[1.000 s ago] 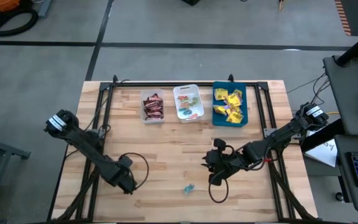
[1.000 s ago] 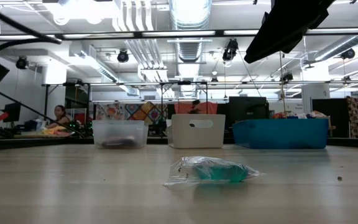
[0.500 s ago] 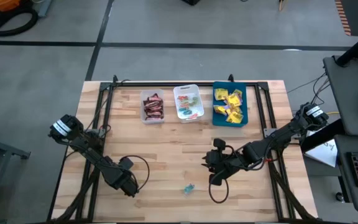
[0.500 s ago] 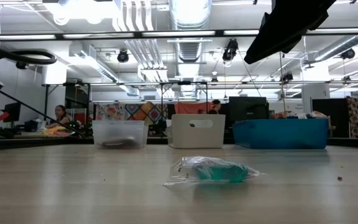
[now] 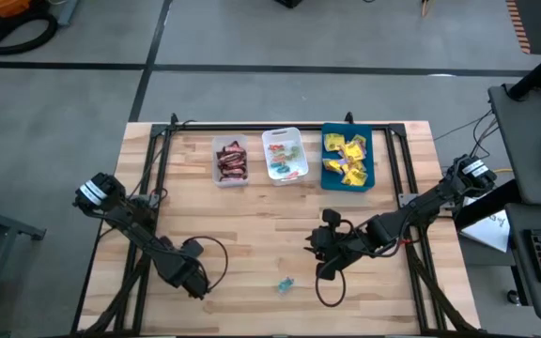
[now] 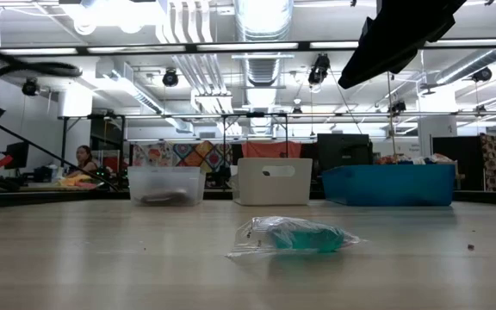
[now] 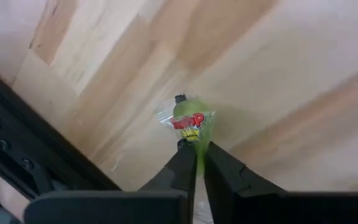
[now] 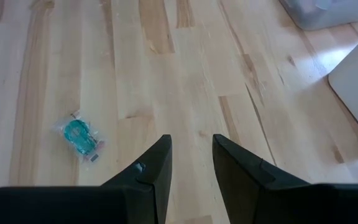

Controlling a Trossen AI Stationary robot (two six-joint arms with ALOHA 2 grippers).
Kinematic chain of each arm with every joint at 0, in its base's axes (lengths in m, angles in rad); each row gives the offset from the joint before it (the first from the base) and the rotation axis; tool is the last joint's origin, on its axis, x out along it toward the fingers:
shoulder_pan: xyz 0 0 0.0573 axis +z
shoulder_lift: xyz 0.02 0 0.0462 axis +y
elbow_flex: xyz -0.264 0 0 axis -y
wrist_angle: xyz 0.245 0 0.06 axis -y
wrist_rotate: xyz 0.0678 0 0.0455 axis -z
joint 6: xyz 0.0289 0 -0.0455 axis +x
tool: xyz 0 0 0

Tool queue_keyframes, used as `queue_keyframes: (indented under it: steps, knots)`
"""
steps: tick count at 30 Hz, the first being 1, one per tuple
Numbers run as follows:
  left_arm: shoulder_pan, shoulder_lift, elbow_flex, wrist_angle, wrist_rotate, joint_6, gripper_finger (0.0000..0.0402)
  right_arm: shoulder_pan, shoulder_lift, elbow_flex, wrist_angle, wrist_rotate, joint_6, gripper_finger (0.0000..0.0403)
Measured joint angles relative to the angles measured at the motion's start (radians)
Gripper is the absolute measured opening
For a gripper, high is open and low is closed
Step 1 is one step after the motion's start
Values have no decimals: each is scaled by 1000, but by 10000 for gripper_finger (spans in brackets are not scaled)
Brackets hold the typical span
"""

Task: Sort candy
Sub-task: Put the green jelly candy into the white bin

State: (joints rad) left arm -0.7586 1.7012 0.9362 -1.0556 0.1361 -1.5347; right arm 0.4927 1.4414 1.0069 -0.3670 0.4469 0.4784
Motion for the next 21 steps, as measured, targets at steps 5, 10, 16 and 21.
queue_keyframes:
  steps: [5, 10, 16, 21]
  knots:
    - [1, -2, 96, -13, -117, 86, 3, 0, 0, 0, -11, -28, -15, 109]
    - [24, -8, 244, -9, -368, 322, 1, 3, -2, 0, -44, -77, -16, 109]
    - [95, -8, 414, 3, -695, 726, 0, 23, -3, 0, -45, -88, -7, 109]
    - [188, -14, 472, 61, -775, 1126, 0, 58, -3, 0, -42, -81, 12, 109]
